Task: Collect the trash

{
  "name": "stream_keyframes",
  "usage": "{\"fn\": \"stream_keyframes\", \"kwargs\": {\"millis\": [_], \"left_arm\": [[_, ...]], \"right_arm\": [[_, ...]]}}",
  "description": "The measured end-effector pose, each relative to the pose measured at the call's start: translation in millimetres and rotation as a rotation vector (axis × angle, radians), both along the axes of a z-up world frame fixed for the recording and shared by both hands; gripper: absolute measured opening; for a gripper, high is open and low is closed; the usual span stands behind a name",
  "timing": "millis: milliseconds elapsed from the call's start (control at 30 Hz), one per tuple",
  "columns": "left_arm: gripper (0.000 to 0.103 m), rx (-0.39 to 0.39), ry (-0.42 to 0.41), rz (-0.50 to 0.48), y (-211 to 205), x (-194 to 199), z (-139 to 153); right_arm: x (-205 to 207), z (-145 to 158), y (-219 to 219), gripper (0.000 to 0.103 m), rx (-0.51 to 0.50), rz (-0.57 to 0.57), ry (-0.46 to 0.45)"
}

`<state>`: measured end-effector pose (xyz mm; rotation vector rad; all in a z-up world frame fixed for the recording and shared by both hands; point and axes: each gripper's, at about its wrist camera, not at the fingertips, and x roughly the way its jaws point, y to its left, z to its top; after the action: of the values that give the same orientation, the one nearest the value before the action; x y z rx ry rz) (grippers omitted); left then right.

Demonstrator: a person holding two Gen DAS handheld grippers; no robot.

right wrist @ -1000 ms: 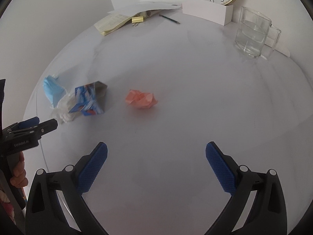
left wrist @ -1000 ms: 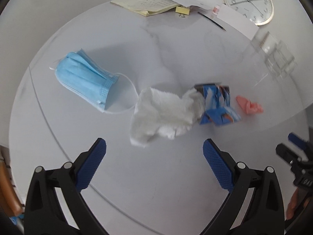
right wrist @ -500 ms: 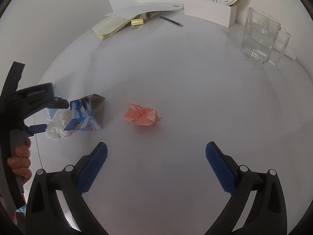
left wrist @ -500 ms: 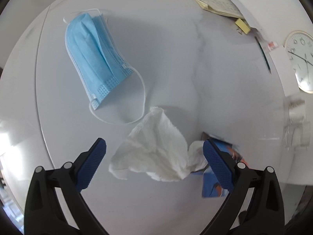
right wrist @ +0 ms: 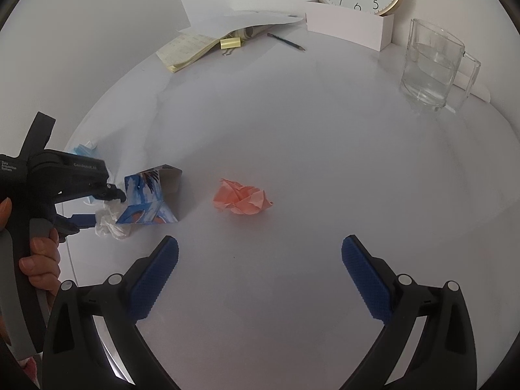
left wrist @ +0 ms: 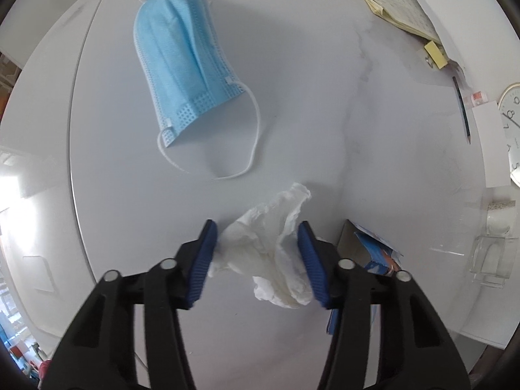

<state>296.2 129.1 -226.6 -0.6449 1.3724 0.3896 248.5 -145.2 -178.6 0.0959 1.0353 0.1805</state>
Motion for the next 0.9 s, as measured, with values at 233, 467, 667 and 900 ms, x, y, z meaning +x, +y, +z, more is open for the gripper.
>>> {"fn": "stream_keyframes", "kwargs": {"millis": [233,467,667,900], "left_arm": [[0.023,-0.064,-0.023,0.006,16.5,-18.9,-0.4],[0.014,-0.108,-0.049,0.046,56.1,-46.3,7.0],[0.014,-0.13,-0.08,0.067,84.8,-69.8,21.2],[0.014,-0.156,-0.09,0.062,94.4,-81.0,19.1]], "right_arm": [[-4.2,11.2,18.5,0.1,-0.016,0.059,-0.028],[-0.6,24.6,60.6,0.1,0.01,0.187,-0.05],[9.8,37.7,104.0,0.1,0.015,0.325,-0.094],[18.0,43.9,113.9,0.1,0.052,0.323,-0.093]]}}
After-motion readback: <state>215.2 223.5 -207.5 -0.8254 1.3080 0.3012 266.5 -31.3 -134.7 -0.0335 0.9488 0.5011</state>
